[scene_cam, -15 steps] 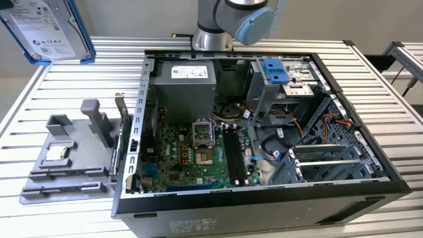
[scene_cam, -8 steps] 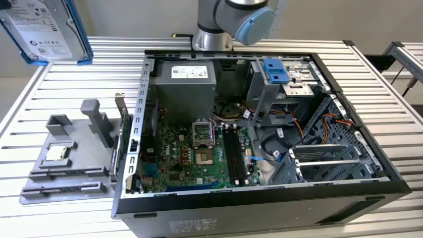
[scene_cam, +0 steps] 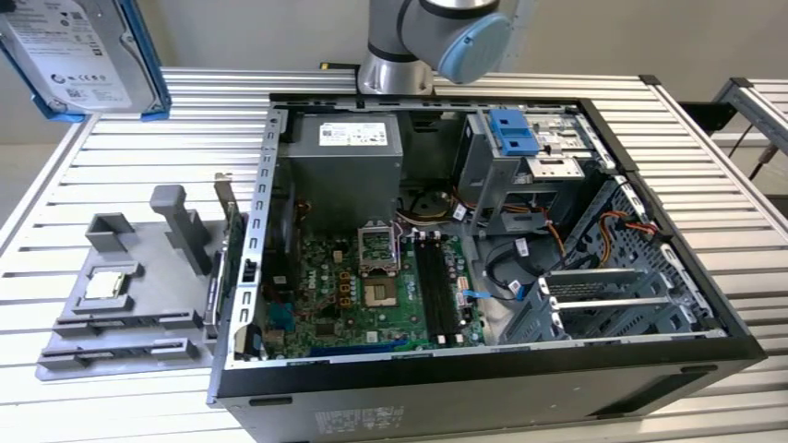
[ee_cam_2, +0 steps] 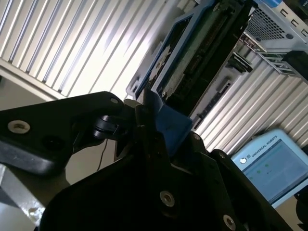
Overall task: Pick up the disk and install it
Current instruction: 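Pick up the disk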
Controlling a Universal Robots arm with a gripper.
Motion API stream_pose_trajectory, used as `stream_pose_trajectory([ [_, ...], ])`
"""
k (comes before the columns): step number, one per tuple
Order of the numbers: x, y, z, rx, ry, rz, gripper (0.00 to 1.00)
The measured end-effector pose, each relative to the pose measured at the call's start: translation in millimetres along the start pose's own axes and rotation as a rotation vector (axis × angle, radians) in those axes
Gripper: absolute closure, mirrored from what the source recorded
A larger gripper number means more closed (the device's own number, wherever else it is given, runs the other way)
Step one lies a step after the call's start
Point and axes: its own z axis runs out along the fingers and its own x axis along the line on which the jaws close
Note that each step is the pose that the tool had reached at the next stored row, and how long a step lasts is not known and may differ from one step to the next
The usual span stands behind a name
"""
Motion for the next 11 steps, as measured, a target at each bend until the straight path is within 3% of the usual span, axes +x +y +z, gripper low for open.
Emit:
stream_pose_trajectory([
  [5, 0.0, -3.5, 0.4, -0.0002, 0.0003, 0.000, 1.00],
  [11, 1.0, -17.2, 2.5, -0.0002, 0.0002, 0.000, 1.00],
])
